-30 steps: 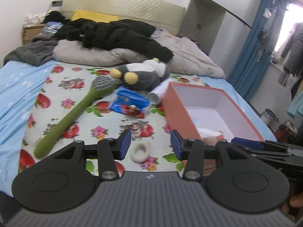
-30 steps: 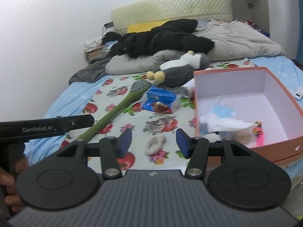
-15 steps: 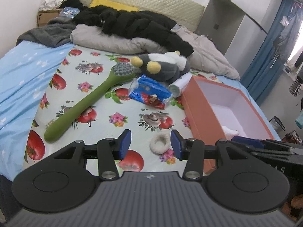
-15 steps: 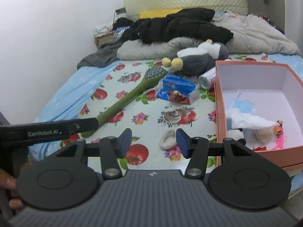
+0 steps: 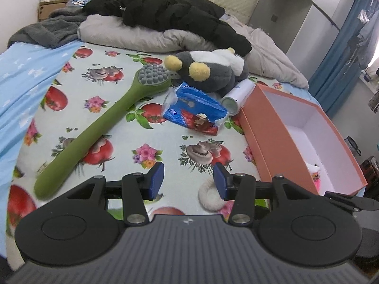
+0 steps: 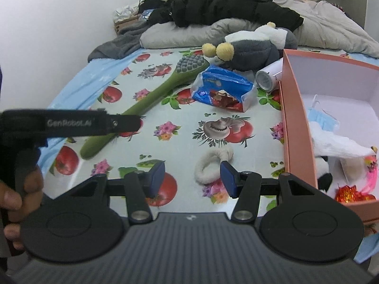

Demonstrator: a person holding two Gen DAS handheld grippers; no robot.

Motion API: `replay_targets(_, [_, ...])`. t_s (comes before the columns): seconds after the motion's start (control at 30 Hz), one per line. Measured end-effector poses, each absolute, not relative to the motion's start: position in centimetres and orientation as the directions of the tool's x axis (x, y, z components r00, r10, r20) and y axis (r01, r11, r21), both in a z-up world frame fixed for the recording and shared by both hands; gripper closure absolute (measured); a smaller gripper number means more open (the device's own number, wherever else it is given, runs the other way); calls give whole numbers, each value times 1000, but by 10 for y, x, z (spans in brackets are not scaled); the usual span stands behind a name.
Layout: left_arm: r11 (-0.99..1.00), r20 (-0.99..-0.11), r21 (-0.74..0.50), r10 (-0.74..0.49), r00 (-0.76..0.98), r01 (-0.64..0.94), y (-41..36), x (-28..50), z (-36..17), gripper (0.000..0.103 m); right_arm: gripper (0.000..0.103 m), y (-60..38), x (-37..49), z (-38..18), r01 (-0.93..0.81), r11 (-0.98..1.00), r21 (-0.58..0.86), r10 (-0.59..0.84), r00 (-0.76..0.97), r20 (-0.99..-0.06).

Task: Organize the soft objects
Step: 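Move both open grippers back to the bed, right toward the rope ring, then grasp the white rope ring with the right gripper while the left grasps the brown wrapper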

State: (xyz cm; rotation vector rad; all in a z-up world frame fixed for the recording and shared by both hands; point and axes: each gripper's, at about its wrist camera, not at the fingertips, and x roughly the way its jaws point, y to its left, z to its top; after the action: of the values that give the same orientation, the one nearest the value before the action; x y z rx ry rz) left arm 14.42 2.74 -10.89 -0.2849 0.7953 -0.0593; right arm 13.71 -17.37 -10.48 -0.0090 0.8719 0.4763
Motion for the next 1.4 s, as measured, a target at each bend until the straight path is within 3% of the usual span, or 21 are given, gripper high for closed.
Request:
replay_targets(0.7, [967,-745,-252,-224,628,47,9,283,-160,51,50,-161,206,-172,-371,917,148,329,491,-807])
replay_targets(0.8, [969,-754,-238,-227,616,65,2,301,-169,51,56,-163,214,-182,-351,920,172,333,473,-816])
replay_targets(1.07, [971,-768,-219,-233,596,98,-11,343,-191,51,86,-169,224,-200,-331,925,184,326,448,-832])
replay_targets(1.17, [972,-776,-207,-232,586,110,-16,355,-202,51,91,-171,226,-203,-332,922,197,336,439,-834])
replay_targets(1.3, [976,-788,-193,-216,576,102,-21,364,-214,40,92,-172,227,-204,-337,921,198,340,441,-830])
replay_targets(1.4, [978,-782,-182,-209,587,106,-25,368,-217,40,92,-173,229,-205,-333,921,202,342,444,-828])
